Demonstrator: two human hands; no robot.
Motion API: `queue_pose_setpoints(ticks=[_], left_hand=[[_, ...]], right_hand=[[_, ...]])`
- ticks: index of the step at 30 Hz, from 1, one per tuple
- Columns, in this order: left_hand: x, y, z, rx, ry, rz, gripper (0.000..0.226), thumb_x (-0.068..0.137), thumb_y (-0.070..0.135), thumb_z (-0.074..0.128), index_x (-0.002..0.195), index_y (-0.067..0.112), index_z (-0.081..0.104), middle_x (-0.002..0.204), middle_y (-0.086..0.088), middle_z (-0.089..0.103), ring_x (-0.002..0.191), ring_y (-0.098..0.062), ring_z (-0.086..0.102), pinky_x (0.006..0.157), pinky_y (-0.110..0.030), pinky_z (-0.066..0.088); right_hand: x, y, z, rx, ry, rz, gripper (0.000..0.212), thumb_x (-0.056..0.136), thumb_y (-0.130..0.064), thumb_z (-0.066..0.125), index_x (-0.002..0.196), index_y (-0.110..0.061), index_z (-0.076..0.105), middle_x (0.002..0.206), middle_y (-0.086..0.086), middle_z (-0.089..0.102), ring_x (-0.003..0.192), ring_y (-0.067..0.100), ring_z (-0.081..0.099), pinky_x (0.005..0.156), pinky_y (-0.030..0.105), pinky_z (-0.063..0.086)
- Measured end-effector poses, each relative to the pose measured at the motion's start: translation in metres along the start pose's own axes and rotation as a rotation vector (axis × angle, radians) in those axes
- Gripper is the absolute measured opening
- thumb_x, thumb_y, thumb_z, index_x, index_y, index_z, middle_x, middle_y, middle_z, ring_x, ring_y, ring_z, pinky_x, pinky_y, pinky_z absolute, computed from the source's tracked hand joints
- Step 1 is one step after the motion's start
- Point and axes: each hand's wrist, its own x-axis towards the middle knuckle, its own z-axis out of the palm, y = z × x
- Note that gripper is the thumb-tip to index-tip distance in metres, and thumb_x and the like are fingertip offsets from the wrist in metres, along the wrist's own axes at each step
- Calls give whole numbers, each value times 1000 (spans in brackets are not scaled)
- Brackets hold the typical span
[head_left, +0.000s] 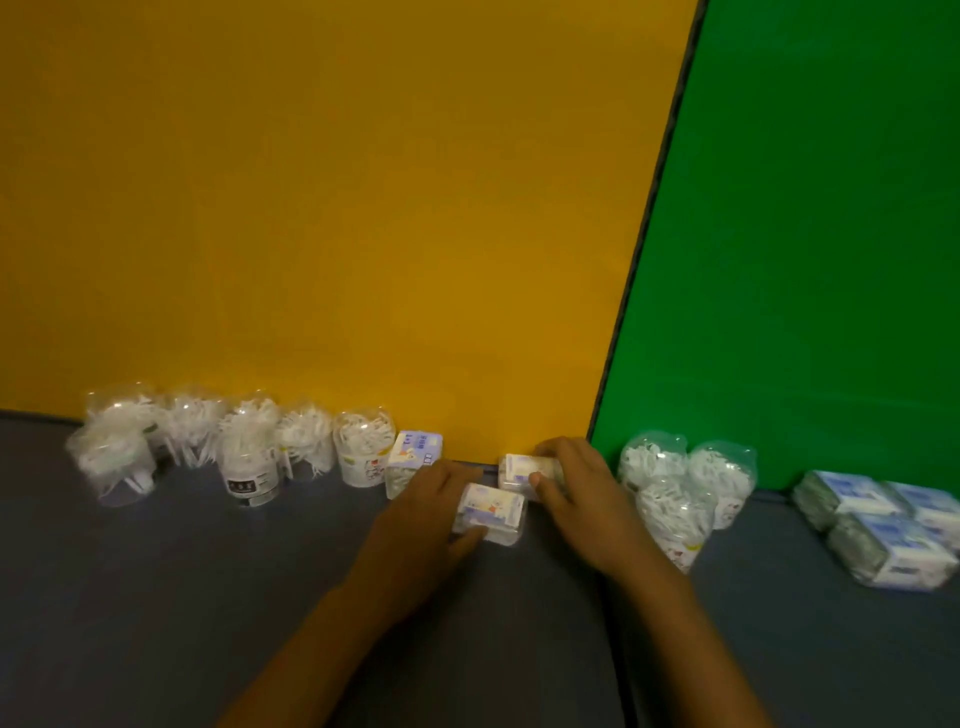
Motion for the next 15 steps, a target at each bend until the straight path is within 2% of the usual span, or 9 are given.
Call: queue_pose_setpoints(ticks=[5,10,15], left_hand=[[4,-6,12,14,2,82,74,84,50,61,146,26,28,144,5,37,127,-9,38,99,-19,35],[5,-7,21,10,-8,68,73,91,46,54,149,30,14,153,6,24,140,-11,22,111,-25,27],[12,-14,19,91,-18,101,73,89,57,49,148,27,18,151,4,24,135,-10,27,107,-20,27]], right_hand=[[3,10,6,32,70,43,22,98,-24,52,120,-26,52,121,-11,48,112,6,46,88,21,36],[5,14,8,27,86,28,24,99,-25,51,123,-26,50,124,-10,48,113,6,46,91,22,38],[2,14,13,4,87,3,24,99,-23,50,123,-27,51,123,-12,45,115,3,43,93,14,35]])
